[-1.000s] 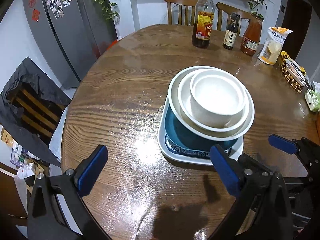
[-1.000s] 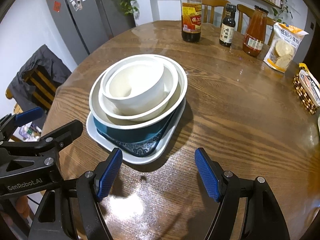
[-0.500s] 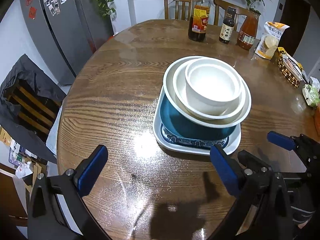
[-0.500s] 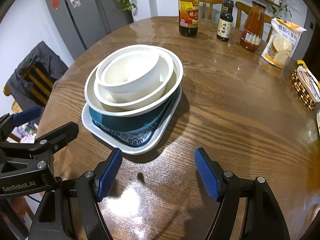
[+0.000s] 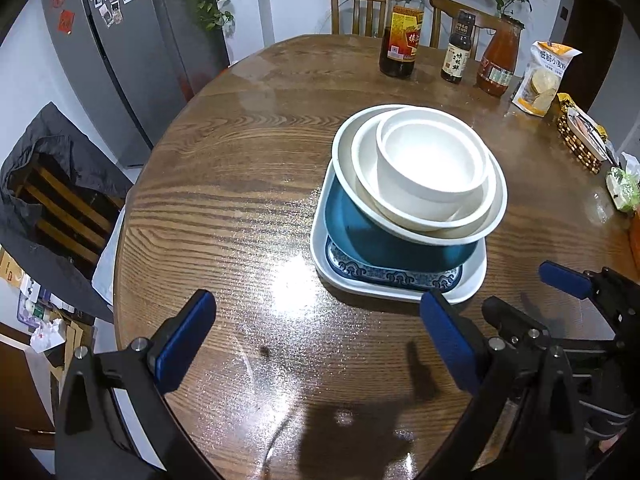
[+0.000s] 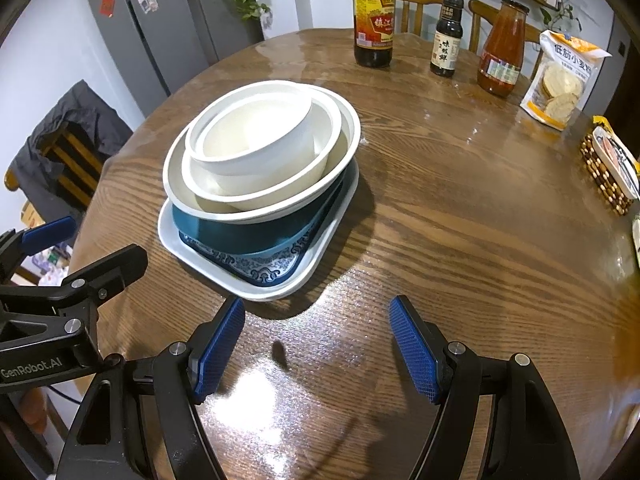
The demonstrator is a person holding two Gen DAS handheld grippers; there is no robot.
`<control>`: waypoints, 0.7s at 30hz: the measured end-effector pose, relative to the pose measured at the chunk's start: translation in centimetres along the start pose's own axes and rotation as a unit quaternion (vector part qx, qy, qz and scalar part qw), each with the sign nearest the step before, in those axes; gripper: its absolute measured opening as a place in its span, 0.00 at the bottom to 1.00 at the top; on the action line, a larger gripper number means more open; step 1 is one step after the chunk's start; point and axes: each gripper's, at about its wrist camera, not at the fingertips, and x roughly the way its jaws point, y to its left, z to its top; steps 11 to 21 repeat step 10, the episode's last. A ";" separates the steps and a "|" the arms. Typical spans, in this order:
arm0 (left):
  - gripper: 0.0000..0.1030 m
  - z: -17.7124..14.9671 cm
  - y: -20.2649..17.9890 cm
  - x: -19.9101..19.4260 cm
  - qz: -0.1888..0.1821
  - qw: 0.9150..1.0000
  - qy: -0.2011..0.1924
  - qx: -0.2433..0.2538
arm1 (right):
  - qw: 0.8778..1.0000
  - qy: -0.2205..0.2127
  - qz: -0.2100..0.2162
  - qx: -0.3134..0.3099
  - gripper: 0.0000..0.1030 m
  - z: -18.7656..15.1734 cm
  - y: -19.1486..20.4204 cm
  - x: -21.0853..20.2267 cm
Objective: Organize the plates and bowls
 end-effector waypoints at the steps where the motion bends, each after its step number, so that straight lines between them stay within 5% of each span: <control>1: 0.99 0.0 0.0 0.0 0.000 1.000 -0.001 0.000 | 1.000 0.000 0.000 0.000 0.73 0.0 0.0 0.0; 21: 0.99 0.0 0.2 0.2 0.009 1.000 -0.001 0.000 | 1.000 0.001 -0.001 -0.002 0.73 0.0 0.1 0.0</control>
